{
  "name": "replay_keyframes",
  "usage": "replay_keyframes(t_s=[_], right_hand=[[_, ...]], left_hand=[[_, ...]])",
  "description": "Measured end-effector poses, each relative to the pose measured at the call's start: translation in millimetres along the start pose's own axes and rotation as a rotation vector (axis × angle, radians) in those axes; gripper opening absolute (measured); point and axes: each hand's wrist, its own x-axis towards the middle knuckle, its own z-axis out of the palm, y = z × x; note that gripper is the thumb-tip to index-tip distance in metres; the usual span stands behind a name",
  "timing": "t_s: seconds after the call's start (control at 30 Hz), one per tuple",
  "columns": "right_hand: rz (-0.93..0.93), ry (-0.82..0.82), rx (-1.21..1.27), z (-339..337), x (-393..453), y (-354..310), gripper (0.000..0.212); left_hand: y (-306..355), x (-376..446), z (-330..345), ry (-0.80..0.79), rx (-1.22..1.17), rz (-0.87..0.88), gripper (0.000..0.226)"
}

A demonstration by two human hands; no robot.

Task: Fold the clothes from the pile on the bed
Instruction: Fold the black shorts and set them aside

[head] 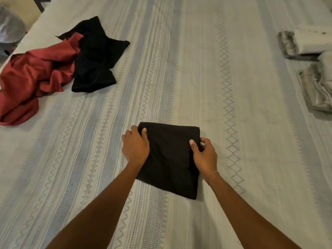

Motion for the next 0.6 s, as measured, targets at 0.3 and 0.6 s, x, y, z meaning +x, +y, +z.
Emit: replay_keyframes(t_s=[0.3, 0.6], right_hand=[[0.156, -0.236, 0.121, -4.4, -6.2, 5.7, 0.050], [0.050, -0.148, 0.194, -74.3, -16.6, -22.1, 0.055]], left_hand=[[-9.4, -3.7, -7.1, -0.355, -0.189, -0.179, 0.067], [51.3, -30.1, -25.9, -0.544, -0.596, -0.194, 0.079]])
